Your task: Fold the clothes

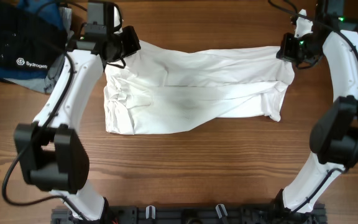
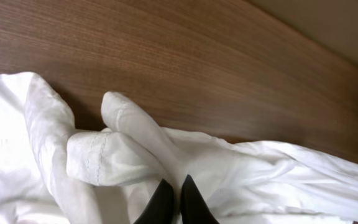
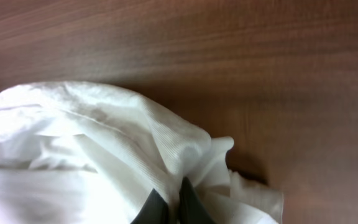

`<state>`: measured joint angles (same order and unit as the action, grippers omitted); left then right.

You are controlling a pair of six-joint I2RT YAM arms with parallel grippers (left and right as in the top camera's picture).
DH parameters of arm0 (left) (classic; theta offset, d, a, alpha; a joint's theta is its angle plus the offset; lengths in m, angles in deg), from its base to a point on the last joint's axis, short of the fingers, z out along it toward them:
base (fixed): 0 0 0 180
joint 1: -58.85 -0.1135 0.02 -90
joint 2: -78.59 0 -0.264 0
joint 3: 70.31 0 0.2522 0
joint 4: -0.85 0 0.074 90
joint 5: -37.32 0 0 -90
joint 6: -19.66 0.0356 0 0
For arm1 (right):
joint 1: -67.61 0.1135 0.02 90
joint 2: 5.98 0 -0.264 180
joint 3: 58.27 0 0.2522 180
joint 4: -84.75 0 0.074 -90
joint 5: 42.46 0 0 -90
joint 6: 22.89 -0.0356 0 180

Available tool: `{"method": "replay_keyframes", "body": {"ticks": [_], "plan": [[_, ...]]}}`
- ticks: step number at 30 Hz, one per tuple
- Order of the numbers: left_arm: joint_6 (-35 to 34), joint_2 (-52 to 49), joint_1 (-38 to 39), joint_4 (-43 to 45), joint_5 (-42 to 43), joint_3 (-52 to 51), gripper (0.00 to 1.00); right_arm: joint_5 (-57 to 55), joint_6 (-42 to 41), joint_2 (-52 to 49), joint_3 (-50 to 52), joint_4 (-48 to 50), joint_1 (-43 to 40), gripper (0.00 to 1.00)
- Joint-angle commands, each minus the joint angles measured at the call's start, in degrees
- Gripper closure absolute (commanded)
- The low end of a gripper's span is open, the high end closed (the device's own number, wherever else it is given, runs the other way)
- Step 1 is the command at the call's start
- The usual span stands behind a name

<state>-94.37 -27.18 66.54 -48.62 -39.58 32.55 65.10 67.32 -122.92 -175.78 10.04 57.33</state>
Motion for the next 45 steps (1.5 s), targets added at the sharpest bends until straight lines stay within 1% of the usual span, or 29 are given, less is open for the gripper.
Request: {"method": "replay_keyframes", "body": {"ticks": [1, 5, 11, 21, 34, 40, 41, 42, 43, 44, 45], "plan": [[1.11, 3.78, 0.11, -3.39, -0.76, 0.61, 0.96, 0.79, -0.63, 3.98, -1.05, -2.82, 0.09, 0.96], [1.11, 5.07, 0.11, -9.27, -0.74, 0.61, 0.96, 0.92, -2.01, 4.02, -1.03, -6.58, 0.09, 0.96], [1.09, 5.97, 0.11, -14.19, -0.50, 0.61, 0.96, 1.99, -3.21, 4.02, -1.03, -10.16, 0.09, 0.96], [0.87, 8.35, 0.37, -21.99, 2.97, 0.61, 0.96, 1.95, -5.14, 4.02, -0.92, -15.21, 0.09, 0.96], [0.70, 8.98, 0.37, -39.74, 4.44, 0.59, 0.96, 1.79, -5.81, 4.02, -0.79, -18.21, 0.09, 0.96], [0.70, 8.96, 0.37, -40.17, 3.45, 0.59, 0.96, 1.79, -5.77, 4.02, -0.79, -18.18, 0.09, 0.96], [0.70, 8.92, 0.37, -40.15, 3.37, 0.59, 0.94, 1.79, -5.75, 4.02, -0.79, -18.18, 0.09, 0.96], [0.72, 8.92, 0.37, -40.15, 3.37, 0.59, 0.89, 1.81, -5.77, 4.02, -0.79, -18.18, 0.09, 0.96], [0.70, 8.92, 0.35, -40.15, 3.37, 0.59, 0.64, 1.81, -5.73, 4.02, -0.79, -18.18, 0.09, 0.96], [0.70, 8.92, 0.37, -40.15, 3.37, 0.59, 0.54, 1.81, -5.79, 4.02, -0.79, -18.18, 0.09, 0.95], [0.70, 8.92, 0.37, -40.13, 3.37, 0.59, 0.52, 1.84, -5.79, 4.02, -0.79, -18.18, 0.09, 0.96]]}}
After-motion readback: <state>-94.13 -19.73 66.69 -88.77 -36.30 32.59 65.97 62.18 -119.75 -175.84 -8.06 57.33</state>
